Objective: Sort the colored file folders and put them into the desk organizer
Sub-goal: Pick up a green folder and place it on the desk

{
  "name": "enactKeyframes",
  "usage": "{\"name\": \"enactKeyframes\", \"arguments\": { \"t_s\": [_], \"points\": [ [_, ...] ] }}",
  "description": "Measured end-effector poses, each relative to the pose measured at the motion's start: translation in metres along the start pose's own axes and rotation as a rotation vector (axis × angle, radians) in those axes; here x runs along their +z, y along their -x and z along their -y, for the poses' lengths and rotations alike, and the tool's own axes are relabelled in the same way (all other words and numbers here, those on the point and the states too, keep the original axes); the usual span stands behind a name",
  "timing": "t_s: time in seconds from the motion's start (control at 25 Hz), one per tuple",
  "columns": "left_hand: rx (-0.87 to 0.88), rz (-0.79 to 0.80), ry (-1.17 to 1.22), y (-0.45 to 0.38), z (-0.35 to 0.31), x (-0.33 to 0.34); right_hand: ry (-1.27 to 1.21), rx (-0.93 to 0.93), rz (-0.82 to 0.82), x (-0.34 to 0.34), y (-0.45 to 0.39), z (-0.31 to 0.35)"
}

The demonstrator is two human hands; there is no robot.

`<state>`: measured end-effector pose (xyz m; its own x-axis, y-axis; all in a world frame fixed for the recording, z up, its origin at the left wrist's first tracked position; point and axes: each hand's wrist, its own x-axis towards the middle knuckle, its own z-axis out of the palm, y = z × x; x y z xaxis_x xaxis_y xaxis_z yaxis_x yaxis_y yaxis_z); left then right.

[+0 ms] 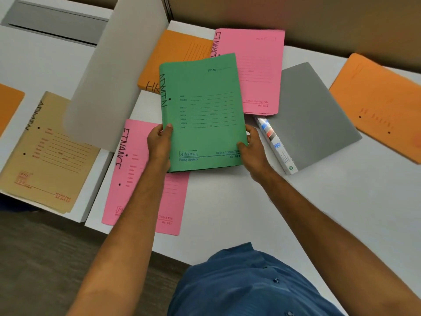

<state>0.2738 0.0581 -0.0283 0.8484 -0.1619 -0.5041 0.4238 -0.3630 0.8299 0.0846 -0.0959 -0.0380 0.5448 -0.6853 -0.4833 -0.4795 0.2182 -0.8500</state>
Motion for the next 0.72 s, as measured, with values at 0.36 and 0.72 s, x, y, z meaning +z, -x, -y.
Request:
{"name": "enactKeyframes", "arguments": {
  "t_s": [0.36, 0.72],
  "points": [
    [0.06, 0.134, 0.129, 0.088, 0.017, 0.028, -0.06, -0.044, -0.106, -0.07, 0.079, -0.025],
    [0.014, 0.281, 0.102, 0.196, 0.075, 0.128, -0.104, 0.069, -0.319, -0.195, 0.153, -0.098]
  ]
}}
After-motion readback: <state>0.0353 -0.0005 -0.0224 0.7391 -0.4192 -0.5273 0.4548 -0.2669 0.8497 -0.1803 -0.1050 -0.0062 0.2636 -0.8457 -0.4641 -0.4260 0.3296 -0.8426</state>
